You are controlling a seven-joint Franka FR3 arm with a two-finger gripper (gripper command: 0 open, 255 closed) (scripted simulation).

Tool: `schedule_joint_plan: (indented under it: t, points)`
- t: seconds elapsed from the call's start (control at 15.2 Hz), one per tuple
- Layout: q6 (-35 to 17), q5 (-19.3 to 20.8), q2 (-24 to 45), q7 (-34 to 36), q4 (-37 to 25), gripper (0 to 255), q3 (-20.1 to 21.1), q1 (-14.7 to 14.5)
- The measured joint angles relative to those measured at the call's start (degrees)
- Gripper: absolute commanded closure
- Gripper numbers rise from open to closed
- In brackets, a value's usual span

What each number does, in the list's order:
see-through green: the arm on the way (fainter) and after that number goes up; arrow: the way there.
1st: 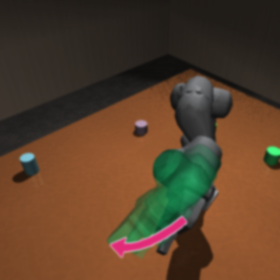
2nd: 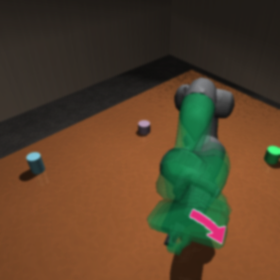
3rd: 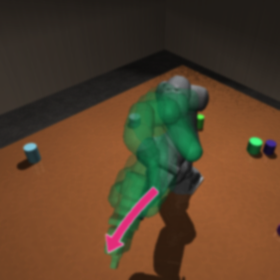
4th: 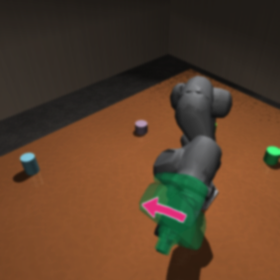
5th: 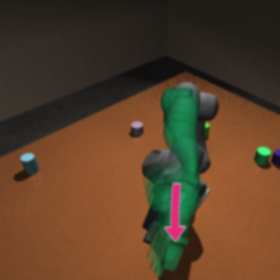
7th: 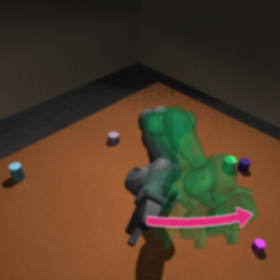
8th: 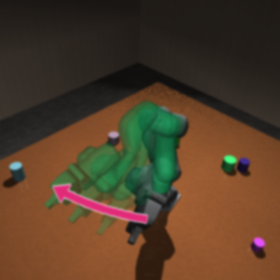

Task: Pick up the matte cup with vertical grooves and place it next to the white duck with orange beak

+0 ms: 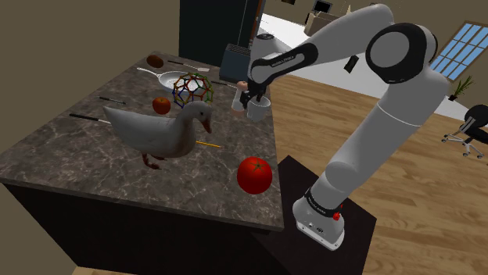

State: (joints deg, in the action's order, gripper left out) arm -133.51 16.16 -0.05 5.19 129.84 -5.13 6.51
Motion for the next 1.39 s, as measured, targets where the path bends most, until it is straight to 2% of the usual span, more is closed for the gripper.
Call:
schedule_joint_plan:
  t: [0.53, 0.59, 1.39]
  points:
    - [-1.9, 0.3, 1.3, 0.1, 0.6, 0, -0.3, 0.3]
    - [-1.9, 0.3, 1.3, 0.1, 0.6, 255, -0.3, 0.3]
    - [-1.2, 0.2, 0.8, -0.1, 0.3, 255, -0.2, 0.2]
